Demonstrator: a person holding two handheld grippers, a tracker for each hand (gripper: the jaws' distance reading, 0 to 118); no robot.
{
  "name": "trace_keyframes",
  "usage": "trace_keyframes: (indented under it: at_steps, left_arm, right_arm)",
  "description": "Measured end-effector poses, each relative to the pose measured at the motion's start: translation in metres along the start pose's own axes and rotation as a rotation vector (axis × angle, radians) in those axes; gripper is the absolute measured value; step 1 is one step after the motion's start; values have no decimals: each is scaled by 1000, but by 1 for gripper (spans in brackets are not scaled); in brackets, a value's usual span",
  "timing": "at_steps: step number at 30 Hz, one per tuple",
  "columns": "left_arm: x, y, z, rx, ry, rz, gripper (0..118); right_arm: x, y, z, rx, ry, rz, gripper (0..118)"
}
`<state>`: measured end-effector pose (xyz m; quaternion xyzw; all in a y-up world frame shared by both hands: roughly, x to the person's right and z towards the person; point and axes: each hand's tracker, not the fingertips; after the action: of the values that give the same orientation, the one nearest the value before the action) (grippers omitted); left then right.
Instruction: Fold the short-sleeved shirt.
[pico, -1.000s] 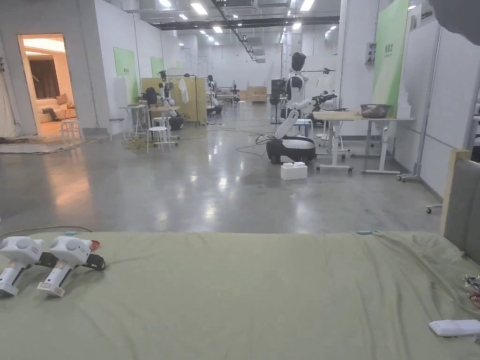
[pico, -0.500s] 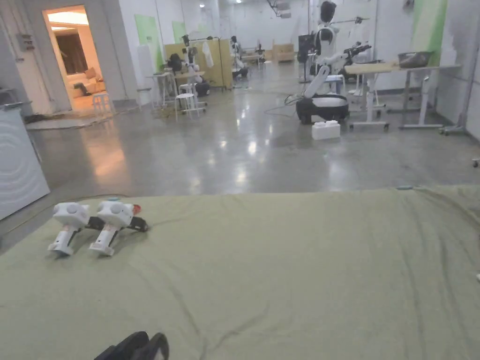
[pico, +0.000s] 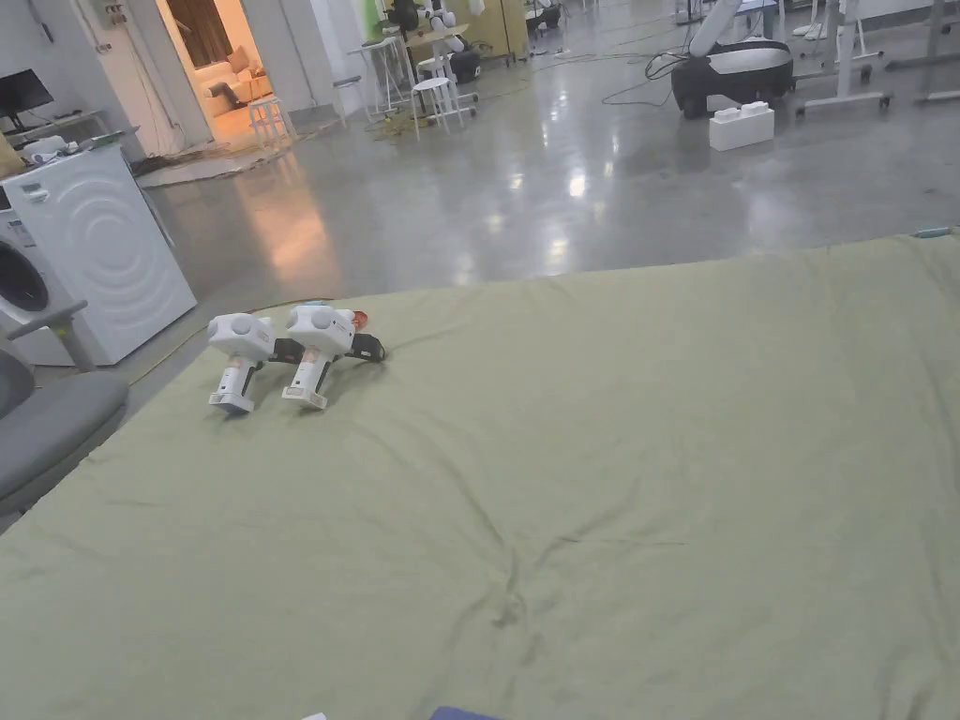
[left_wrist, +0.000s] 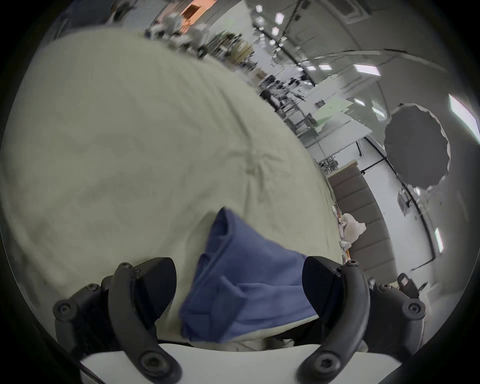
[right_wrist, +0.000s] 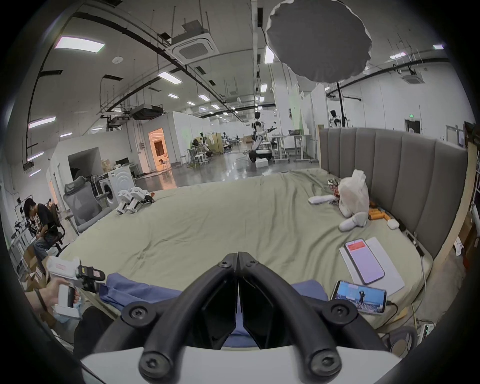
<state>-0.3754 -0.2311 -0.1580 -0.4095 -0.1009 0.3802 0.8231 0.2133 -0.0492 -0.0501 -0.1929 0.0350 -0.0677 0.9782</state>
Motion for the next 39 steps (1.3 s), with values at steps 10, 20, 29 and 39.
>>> trace_keyframes:
  at_steps: [10, 20, 29, 39]
  left_arm:
    - [15, -10, -25, 33, -81, 129, 10]
    - [62, 39, 83, 286, 65, 41, 4]
    - [138, 19, 33, 141, 115, -332, 5]
    - [205, -92, -118, -109, 153, -532, 13]
  right_arm:
    - [5, -7, 2, -33, -13, -35, 0]
    - [16, -15, 1, -47, -21, -51, 0]
    - [18, -20, -5, -42, 6, -133, 0]
    - [36, -27, 26, -2, -101, -172, 0]
